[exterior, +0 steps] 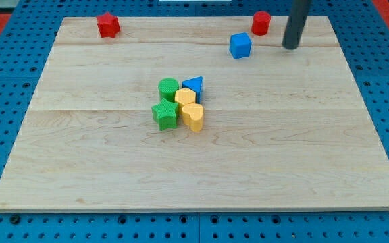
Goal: Push the blue blocks into the group of blocks
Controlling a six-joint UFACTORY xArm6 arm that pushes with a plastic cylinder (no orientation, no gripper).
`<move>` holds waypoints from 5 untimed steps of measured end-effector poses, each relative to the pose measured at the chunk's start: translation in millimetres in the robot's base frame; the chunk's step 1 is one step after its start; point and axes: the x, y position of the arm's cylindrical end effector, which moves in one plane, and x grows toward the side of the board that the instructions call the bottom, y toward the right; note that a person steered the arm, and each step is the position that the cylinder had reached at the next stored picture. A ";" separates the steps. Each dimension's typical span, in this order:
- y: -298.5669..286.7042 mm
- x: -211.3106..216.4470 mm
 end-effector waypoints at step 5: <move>-298.4 23.8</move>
